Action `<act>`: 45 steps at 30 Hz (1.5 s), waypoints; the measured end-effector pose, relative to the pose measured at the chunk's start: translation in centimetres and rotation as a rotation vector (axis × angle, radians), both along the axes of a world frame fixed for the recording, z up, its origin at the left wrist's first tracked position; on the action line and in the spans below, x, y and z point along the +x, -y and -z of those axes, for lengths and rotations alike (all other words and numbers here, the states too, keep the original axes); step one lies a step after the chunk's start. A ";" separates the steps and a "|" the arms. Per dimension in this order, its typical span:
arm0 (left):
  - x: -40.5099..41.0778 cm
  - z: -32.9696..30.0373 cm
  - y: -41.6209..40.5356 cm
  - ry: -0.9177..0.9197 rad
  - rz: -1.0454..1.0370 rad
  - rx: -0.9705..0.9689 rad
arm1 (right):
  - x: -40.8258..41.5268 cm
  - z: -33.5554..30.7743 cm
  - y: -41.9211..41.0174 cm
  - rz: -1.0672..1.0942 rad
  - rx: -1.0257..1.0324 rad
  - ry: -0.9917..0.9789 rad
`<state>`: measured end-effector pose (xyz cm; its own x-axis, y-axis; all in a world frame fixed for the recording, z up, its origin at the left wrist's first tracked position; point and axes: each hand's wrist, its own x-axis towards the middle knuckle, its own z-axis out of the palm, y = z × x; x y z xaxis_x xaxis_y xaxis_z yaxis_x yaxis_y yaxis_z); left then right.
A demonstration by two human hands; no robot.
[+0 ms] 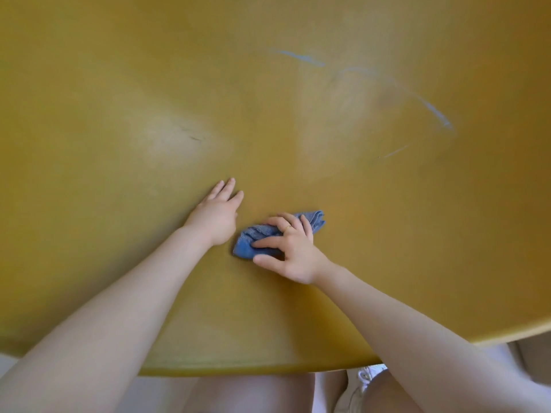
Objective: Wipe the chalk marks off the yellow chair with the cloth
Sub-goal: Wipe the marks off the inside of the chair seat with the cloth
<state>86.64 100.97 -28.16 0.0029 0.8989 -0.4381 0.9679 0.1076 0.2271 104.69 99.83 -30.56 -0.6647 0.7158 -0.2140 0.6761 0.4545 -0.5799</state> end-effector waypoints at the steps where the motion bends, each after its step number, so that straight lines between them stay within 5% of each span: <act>1: 0.1 0.0 0.2 0.002 -0.003 0.000 | -0.1 -0.1 0.3 0.050 -0.006 -0.038; 4: 0.4 0.1 0.7 0.002 -0.019 0.001 | -0.3 1.0 1.2 0.156 0.223 -0.012; 7: 0.8 0.3 0.9 -0.006 -0.018 0.014 | 0.9 2.1 0.0 0.351 0.349 0.217; 18: 4.0 1.9 -0.2 0.016 0.138 -0.005 | 9.8 1.1 -8.6 0.584 0.447 0.568; 23: 4.3 1.6 -0.5 -0.044 0.155 -0.045 | 5.3 1.8 -4.3 0.313 0.390 0.288; 28: 6.5 1.5 -2.1 -0.017 0.114 -0.006 | 6.8 0.5 -5.5 0.054 0.442 0.459; 32: 9.9 1.4 -5.0 0.012 0.166 0.046 | 11.8 -1.1 -10.2 0.267 0.539 0.686; 37: 14.6 1.3 -9.5 -0.003 0.211 0.139 | 18.7 -4.3 -15.9 0.501 0.731 0.737; 45: 15.3 1.4 -11.8 -0.116 0.214 0.144 | 20.6 -5.8 -17.7 0.747 0.705 0.613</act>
<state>101.95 112.73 -29.60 0.1567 0.9363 -0.3142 0.9855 -0.1274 0.1118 125.33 117.53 -24.73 0.0418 0.9687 0.2446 0.9854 -0.0804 0.1500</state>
